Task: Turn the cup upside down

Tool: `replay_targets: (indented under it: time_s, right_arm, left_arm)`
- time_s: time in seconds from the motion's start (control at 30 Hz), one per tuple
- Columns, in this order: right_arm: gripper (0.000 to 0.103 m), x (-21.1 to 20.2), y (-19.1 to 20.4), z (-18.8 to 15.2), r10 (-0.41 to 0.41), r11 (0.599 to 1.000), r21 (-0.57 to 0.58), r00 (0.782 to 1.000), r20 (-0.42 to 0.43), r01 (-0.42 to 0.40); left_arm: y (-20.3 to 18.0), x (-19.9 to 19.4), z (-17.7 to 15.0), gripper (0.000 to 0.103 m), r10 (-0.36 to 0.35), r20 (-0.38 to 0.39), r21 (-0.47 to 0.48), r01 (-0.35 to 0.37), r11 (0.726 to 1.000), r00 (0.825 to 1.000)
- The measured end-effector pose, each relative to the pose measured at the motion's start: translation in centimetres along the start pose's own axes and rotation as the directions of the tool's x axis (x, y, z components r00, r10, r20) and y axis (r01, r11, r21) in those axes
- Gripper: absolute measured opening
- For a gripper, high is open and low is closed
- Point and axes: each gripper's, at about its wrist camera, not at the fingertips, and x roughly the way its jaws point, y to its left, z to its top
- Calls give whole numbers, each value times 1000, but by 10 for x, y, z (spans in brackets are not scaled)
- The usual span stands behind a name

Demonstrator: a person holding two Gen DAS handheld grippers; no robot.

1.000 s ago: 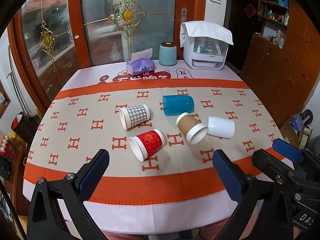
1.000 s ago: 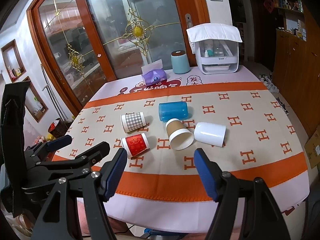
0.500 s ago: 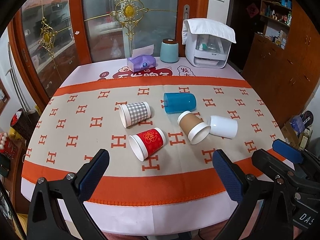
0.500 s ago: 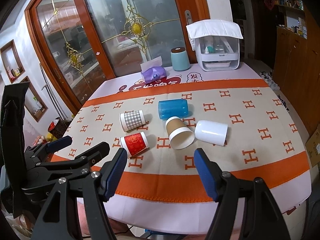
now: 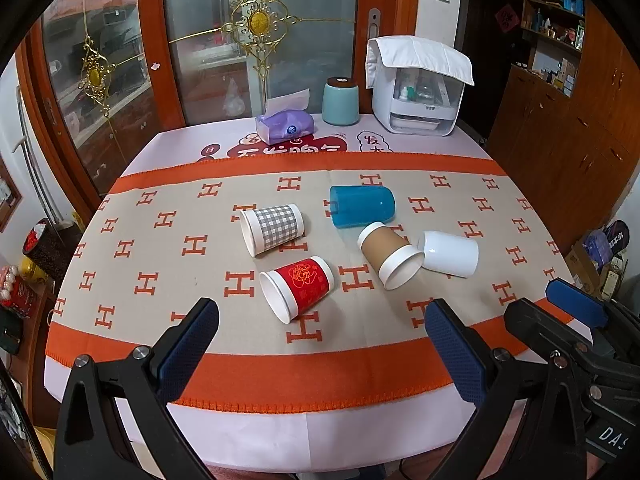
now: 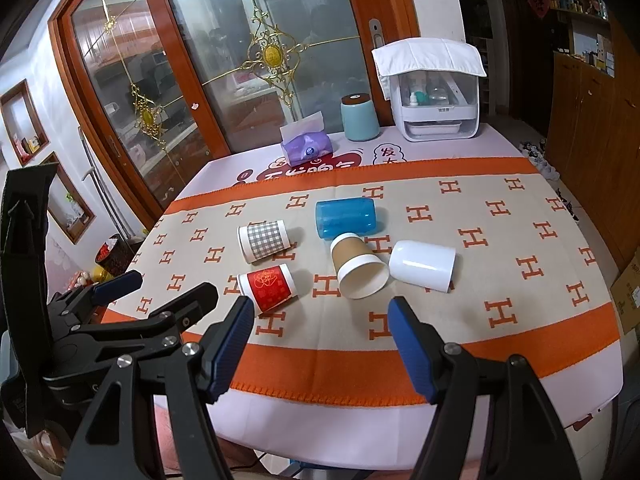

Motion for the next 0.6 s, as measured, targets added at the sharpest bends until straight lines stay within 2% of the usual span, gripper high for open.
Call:
replay_targets:
  time_s: [0.6]
  right_arm:
    - [70, 5, -4, 1, 4, 1000, 5, 1000, -10, -4]
  left_arm:
    - [0, 0, 2, 102, 7, 37, 10, -7, 1000, 999]
